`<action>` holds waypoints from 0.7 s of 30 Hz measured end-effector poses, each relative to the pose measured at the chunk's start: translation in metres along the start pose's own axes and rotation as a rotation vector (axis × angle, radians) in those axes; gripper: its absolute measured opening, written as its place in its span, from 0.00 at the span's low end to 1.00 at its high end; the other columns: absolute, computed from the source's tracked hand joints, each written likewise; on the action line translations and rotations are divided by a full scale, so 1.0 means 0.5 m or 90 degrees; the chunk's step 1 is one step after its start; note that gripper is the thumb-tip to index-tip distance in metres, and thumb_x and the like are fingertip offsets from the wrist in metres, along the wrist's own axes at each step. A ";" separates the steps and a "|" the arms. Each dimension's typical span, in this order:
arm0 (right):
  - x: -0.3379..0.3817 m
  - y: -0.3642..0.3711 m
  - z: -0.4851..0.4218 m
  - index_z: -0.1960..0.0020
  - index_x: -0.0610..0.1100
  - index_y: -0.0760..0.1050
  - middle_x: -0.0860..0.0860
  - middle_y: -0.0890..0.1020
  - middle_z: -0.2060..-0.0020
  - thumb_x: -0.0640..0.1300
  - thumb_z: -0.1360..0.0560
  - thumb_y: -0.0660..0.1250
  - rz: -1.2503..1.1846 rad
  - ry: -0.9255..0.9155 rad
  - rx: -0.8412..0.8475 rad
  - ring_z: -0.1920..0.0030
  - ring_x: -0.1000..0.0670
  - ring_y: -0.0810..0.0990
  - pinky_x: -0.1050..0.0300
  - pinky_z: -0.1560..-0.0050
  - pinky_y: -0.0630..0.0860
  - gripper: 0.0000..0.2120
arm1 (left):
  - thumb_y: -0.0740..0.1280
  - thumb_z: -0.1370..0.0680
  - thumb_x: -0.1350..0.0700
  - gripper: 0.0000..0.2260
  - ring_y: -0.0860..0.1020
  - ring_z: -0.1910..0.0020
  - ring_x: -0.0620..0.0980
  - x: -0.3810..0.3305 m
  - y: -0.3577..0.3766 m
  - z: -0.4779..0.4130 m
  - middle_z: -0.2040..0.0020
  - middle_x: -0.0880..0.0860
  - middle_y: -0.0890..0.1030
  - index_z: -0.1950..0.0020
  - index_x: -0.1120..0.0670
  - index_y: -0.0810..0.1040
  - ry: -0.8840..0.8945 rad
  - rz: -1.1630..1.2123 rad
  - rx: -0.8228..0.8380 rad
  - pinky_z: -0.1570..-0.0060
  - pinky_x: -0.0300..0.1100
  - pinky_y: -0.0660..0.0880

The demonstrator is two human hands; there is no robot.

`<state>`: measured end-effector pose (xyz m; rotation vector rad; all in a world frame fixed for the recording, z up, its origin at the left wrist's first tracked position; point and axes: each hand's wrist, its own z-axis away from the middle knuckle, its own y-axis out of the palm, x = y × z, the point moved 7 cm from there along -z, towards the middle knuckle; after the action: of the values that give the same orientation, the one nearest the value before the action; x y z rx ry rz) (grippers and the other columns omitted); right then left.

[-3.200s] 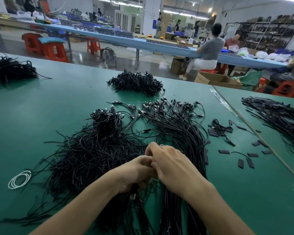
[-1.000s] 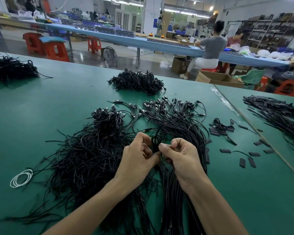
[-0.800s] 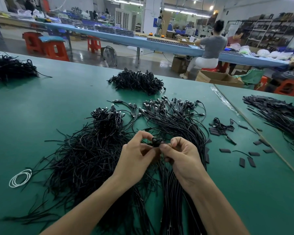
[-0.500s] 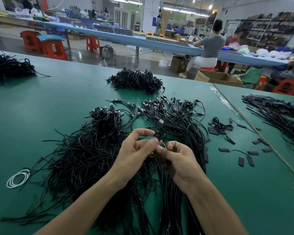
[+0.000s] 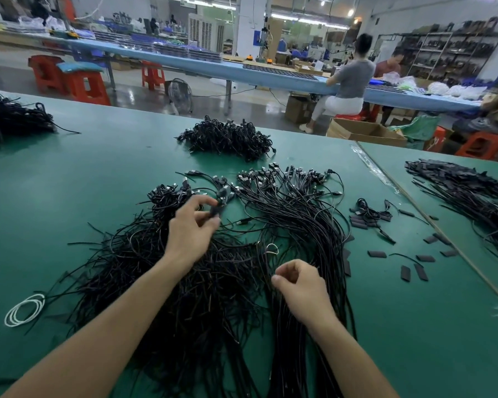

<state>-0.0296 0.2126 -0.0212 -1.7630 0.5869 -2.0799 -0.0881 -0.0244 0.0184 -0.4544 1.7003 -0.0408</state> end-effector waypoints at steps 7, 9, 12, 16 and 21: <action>-0.026 0.008 -0.027 0.26 0.43 0.64 0.47 0.66 0.33 0.44 0.18 0.61 0.273 -0.001 -0.041 0.53 0.54 0.71 0.61 0.53 0.68 0.21 | 0.65 0.19 0.64 0.19 0.72 0.35 0.52 0.067 -0.040 -0.122 0.29 0.56 0.74 0.29 0.52 0.75 -0.042 -0.201 -0.068 0.31 0.46 0.68; -0.024 0.009 -0.035 0.30 0.41 0.65 0.46 0.65 0.36 0.44 0.17 0.60 0.328 0.014 -0.066 0.58 0.53 0.70 0.61 0.60 0.67 0.17 | 0.63 0.18 0.63 0.21 0.61 0.25 0.59 0.095 -0.023 -0.132 0.23 0.57 0.64 0.25 0.51 0.71 -0.069 -0.296 0.027 0.24 0.53 0.58; -0.024 -0.001 -0.045 0.38 0.40 0.67 0.43 0.66 0.38 0.43 0.18 0.60 0.382 0.056 -0.107 0.62 0.51 0.72 0.59 0.63 0.68 0.11 | 0.60 0.17 0.55 0.21 0.51 0.23 0.59 0.118 -0.006 -0.128 0.19 0.53 0.53 0.23 0.49 0.67 -0.071 -0.453 0.100 0.27 0.57 0.57; -0.029 -0.020 -0.060 0.45 0.44 0.71 0.48 0.74 0.47 0.44 0.18 0.60 0.412 0.092 -0.112 0.56 0.48 0.75 0.54 0.59 0.72 0.05 | 0.60 0.18 0.49 0.21 0.50 0.24 0.58 0.119 0.007 -0.117 0.20 0.50 0.48 0.24 0.48 0.66 -0.052 -0.583 0.118 0.28 0.59 0.56; 0.004 -0.040 -0.068 0.45 0.46 0.78 0.49 0.81 0.49 0.45 0.19 0.65 0.229 -0.009 -0.125 0.53 0.51 0.78 0.57 0.52 0.76 0.06 | 0.66 0.22 0.58 0.18 0.63 0.31 0.52 0.053 0.029 -0.078 0.29 0.51 0.67 0.33 0.48 0.76 0.151 -0.484 -0.010 0.36 0.49 0.61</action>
<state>-0.0636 0.2315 -0.0137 -1.6248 1.0506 -1.8104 -0.1321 -0.0282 -0.0032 -1.1215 1.6647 -0.6539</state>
